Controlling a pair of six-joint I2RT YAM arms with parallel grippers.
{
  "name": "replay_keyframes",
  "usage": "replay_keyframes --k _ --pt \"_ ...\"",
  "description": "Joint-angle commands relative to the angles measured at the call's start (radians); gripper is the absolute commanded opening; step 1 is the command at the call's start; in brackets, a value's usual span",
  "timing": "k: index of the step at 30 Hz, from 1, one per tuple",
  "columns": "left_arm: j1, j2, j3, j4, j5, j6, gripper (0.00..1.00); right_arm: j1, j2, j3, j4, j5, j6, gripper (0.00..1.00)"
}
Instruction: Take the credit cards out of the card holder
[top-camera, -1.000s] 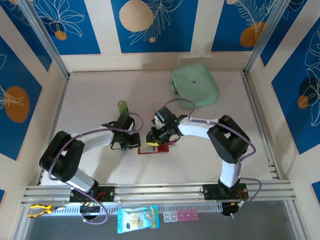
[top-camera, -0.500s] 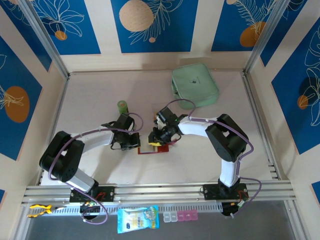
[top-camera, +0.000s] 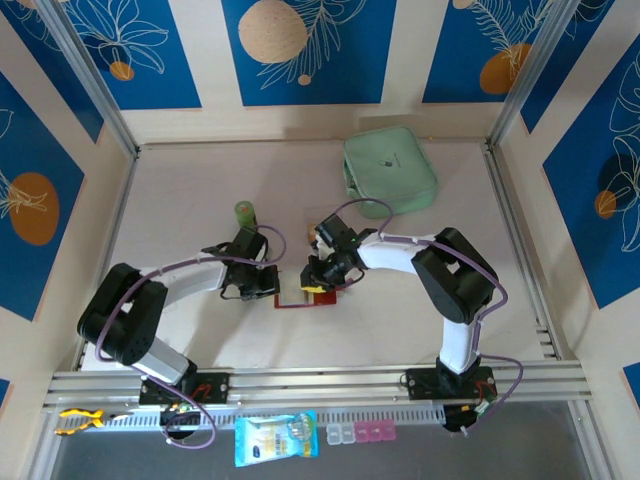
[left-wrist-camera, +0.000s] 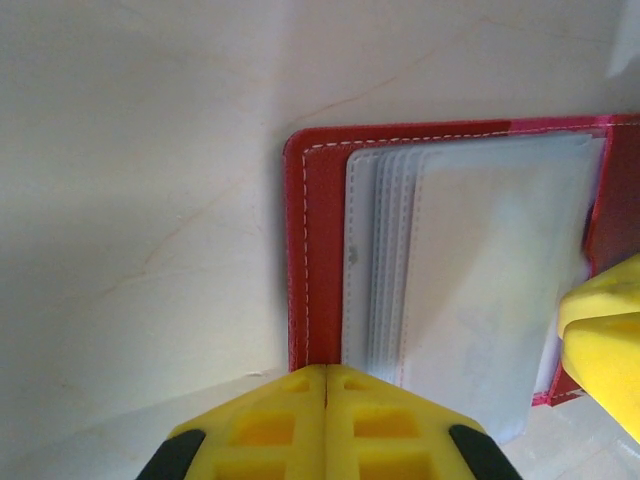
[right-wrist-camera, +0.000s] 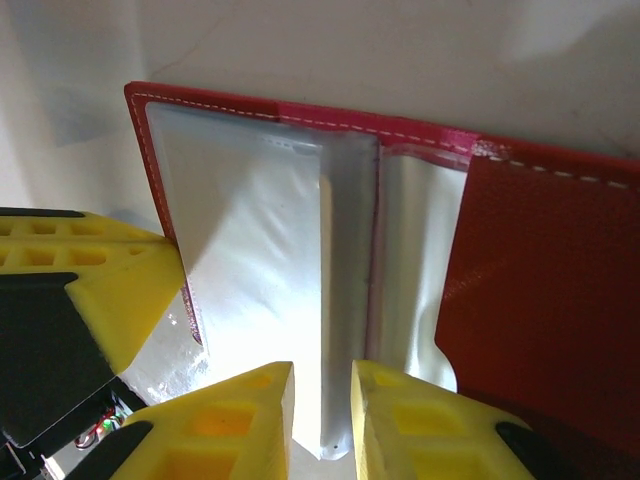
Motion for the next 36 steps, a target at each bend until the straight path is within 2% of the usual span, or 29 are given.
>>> replay_keyframes --k 1,6,17,26,36 --pt "0.012 -0.002 0.008 -0.022 0.001 0.018 0.00 0.000 -0.058 -0.016 -0.012 -0.001 -0.006 0.23" --pt "0.012 0.012 -0.005 -0.007 0.009 0.010 0.00 0.018 -0.068 -0.012 0.044 -0.048 0.021 0.23" --pt "0.012 0.005 -0.016 -0.009 0.014 0.006 0.00 0.035 0.046 0.052 0.061 -0.100 0.026 0.24" --pt "0.012 0.003 -0.022 -0.013 0.007 0.006 0.00 0.013 0.030 0.026 -0.017 -0.023 0.008 0.24" --pt "0.012 -0.013 -0.002 -0.017 0.004 0.004 0.00 -0.008 -0.001 -0.014 0.005 -0.054 -0.007 0.24"
